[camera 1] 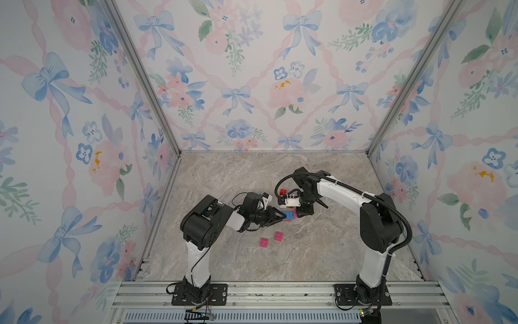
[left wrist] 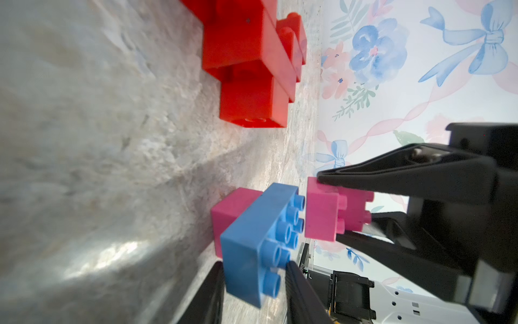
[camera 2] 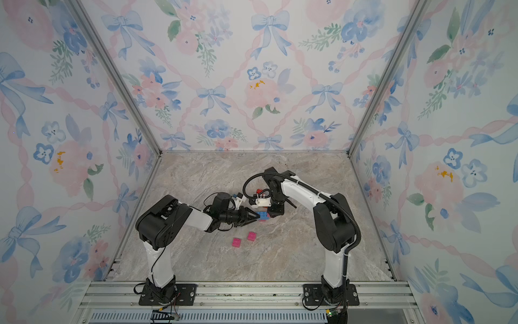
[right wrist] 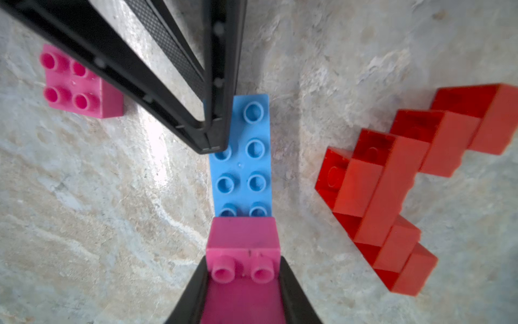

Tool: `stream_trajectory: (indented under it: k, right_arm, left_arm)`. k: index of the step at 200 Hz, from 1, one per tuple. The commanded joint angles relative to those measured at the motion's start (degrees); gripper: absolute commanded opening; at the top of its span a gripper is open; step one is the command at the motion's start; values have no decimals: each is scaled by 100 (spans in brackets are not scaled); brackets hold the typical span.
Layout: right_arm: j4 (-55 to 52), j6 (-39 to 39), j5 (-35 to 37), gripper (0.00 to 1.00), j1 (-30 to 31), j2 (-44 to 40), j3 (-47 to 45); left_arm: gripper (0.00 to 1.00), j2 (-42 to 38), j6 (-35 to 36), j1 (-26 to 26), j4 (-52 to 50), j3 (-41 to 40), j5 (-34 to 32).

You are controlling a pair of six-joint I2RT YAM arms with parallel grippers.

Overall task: Assemble the letter v with lego
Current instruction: Assemble the lego brick with the lego brick.

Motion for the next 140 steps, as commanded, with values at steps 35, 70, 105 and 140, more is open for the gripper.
stream_trajectory:
  k: [35,70,105,140]
  right_arm:
    - [-220,-130,165,1,121,220,238]
    - [-314,-190,134,0,169,283,290]
    - [-508,-268,174,0,221,374,380]
    - [-887,-364,480,0,303,599,573]
  left_arm:
    - [38,168,105,37,-411,-46,-168]
    - [38,196,109,37,-411,-48,-169]
    - [38,206,107,36,-411,-40,-163]
    - [37,224,105,38,-408,-40,-163]
